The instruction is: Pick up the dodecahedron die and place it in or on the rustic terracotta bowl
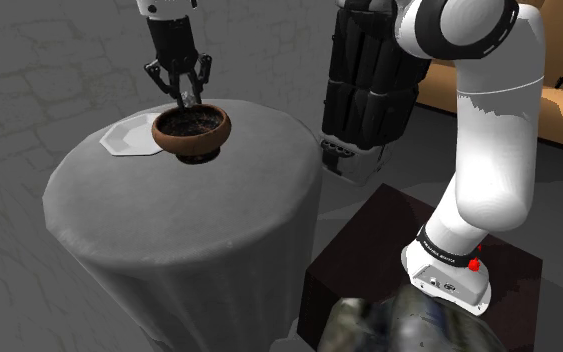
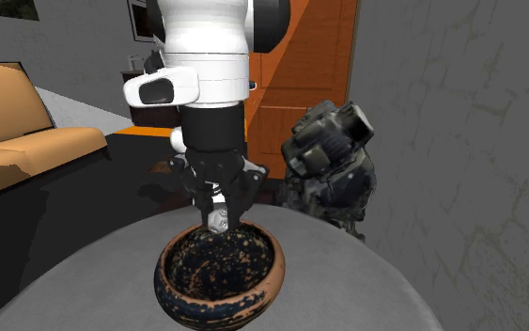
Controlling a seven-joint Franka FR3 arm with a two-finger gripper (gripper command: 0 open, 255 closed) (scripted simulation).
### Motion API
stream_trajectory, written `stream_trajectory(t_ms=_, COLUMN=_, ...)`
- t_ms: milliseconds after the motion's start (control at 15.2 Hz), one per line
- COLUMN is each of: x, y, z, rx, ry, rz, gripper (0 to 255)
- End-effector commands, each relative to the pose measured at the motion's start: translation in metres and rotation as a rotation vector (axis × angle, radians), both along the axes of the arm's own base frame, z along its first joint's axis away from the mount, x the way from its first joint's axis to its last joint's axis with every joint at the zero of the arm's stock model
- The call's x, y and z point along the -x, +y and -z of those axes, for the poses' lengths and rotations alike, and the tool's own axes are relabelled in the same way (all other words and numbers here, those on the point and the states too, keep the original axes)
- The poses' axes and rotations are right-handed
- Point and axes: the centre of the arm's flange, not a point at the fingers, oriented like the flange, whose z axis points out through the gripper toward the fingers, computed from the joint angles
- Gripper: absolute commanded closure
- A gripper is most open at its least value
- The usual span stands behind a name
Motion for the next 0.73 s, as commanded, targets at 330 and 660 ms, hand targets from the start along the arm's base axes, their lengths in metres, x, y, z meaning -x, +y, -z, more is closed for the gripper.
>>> stream_trajectory(t_ms=330, x=0.0, y=0.0, z=0.038, rx=0.0, ry=0.0, rz=0.0, gripper=255)
stream_trajectory(t_ms=660, x=0.0, y=0.0, z=0.038, rx=0.0, ry=0.0, rz=0.0, gripper=255)
